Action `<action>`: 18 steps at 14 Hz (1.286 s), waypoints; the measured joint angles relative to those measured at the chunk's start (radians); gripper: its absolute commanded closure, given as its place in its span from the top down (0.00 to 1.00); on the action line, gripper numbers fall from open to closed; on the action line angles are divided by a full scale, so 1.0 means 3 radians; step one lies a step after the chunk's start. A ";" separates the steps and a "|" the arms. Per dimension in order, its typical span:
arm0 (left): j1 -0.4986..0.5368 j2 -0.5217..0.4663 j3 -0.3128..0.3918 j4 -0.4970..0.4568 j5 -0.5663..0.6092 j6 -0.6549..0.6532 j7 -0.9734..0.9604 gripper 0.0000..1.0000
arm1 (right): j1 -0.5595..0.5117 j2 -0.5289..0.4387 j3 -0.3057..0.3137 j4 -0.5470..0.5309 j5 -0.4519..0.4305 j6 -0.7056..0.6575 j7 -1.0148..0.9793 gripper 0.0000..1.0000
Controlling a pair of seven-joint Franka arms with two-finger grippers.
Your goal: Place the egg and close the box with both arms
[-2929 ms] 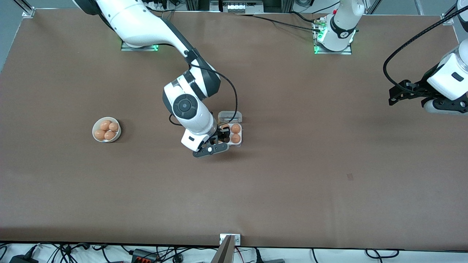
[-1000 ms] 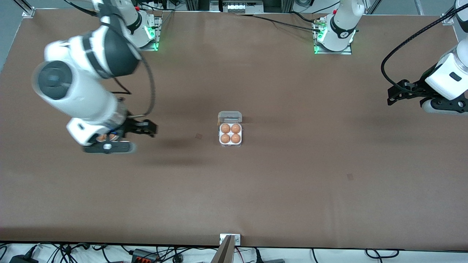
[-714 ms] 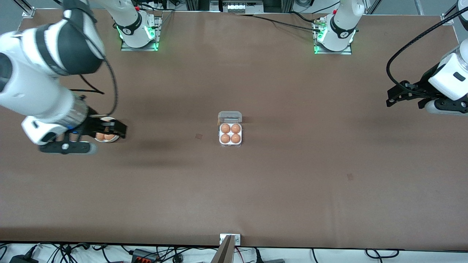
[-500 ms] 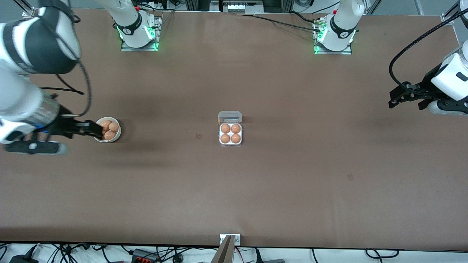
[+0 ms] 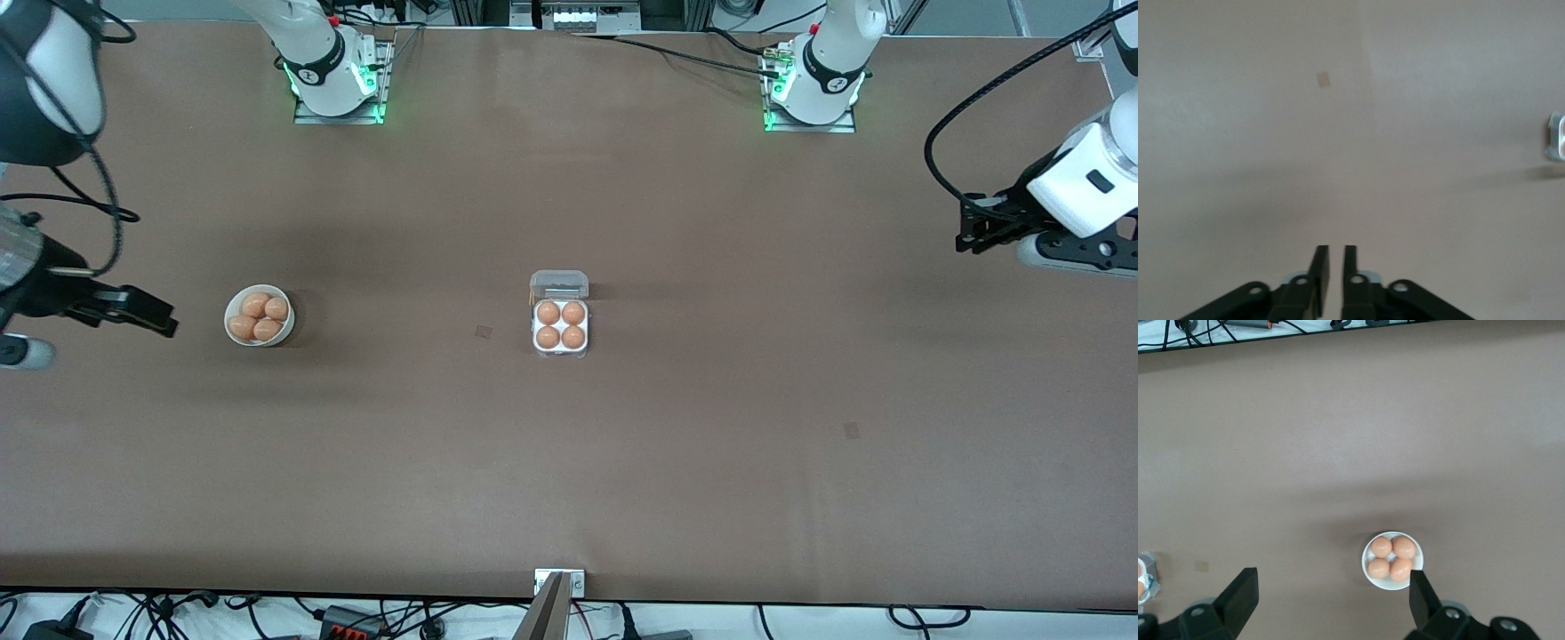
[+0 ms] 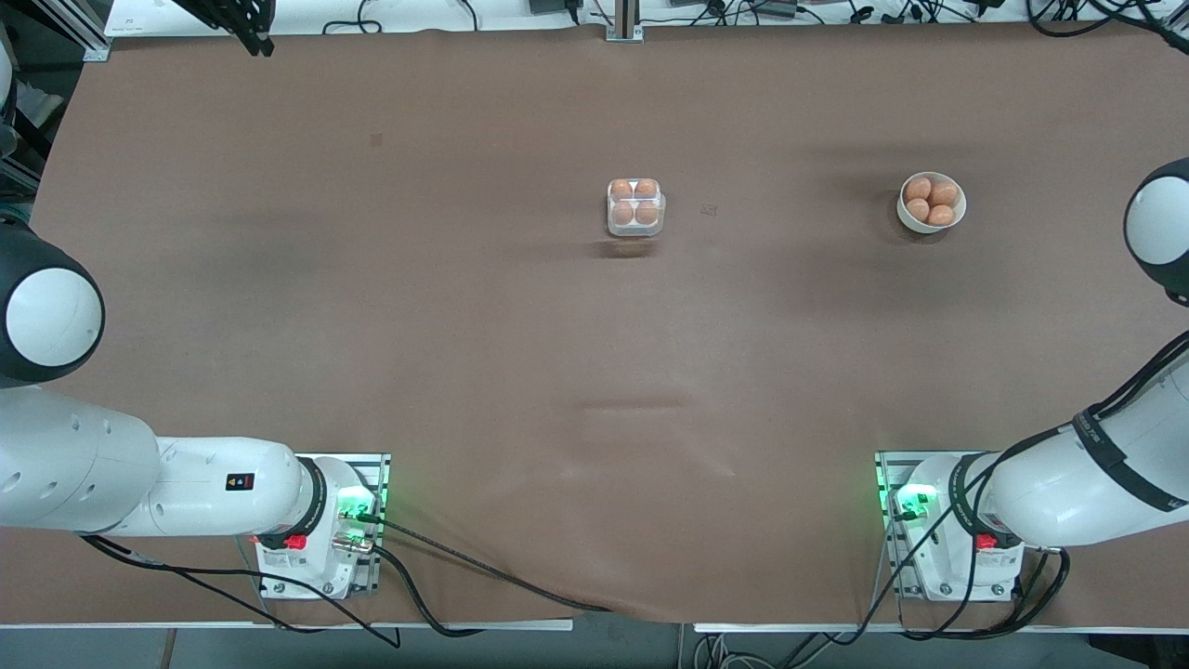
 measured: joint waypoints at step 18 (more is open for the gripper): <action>-0.1303 0.0912 -0.0753 -0.0243 -0.0201 0.0980 -0.1728 0.01 | -0.0649 -0.1057 0.0616 -0.1283 -0.0295 0.0076 -0.0206 1.00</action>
